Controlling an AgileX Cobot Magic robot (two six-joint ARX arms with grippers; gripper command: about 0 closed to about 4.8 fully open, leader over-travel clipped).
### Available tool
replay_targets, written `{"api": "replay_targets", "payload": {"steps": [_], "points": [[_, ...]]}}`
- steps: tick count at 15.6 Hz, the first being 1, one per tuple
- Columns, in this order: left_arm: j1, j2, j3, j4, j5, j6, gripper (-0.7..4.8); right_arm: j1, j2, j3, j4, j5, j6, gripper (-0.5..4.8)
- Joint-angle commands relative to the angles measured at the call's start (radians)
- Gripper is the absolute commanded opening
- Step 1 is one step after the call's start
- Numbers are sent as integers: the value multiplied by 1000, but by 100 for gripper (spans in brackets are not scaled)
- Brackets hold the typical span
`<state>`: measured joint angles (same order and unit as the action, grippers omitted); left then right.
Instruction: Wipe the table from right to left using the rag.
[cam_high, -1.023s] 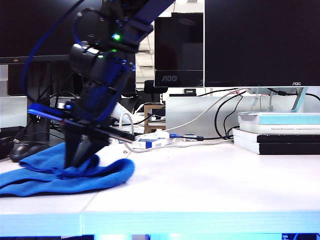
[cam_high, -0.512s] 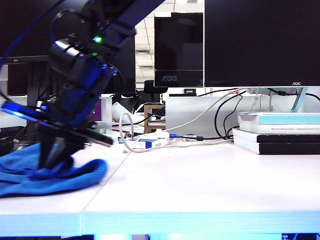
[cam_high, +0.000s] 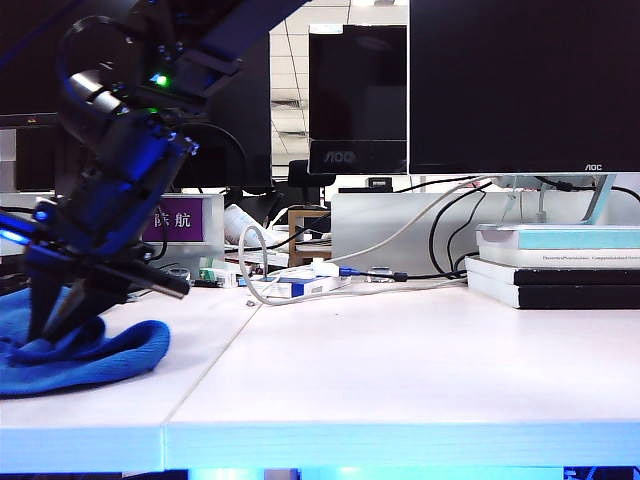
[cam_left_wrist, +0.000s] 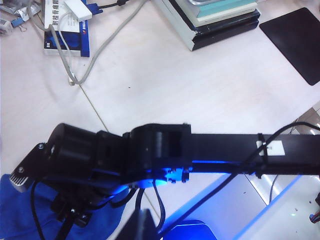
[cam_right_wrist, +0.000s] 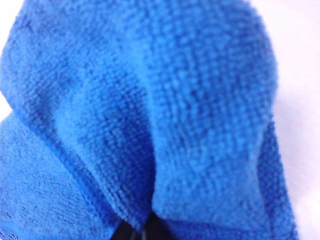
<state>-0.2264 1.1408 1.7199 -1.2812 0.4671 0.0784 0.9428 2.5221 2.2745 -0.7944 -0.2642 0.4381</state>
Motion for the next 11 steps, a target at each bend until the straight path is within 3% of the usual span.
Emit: {"api": "replay_targets", "payload": {"steps": [1,6,11], "points": [[1,-3,6,-3,-53,23,-5,5,-2,1,43,-5,8,-5],[4,-2,-12,-73,-257,31,-6,6,-2,1,72,-9,25,-5],[4,-1,-214,-39,-272,30,-6,6,-2,1,71,-8,15,-5]]}}
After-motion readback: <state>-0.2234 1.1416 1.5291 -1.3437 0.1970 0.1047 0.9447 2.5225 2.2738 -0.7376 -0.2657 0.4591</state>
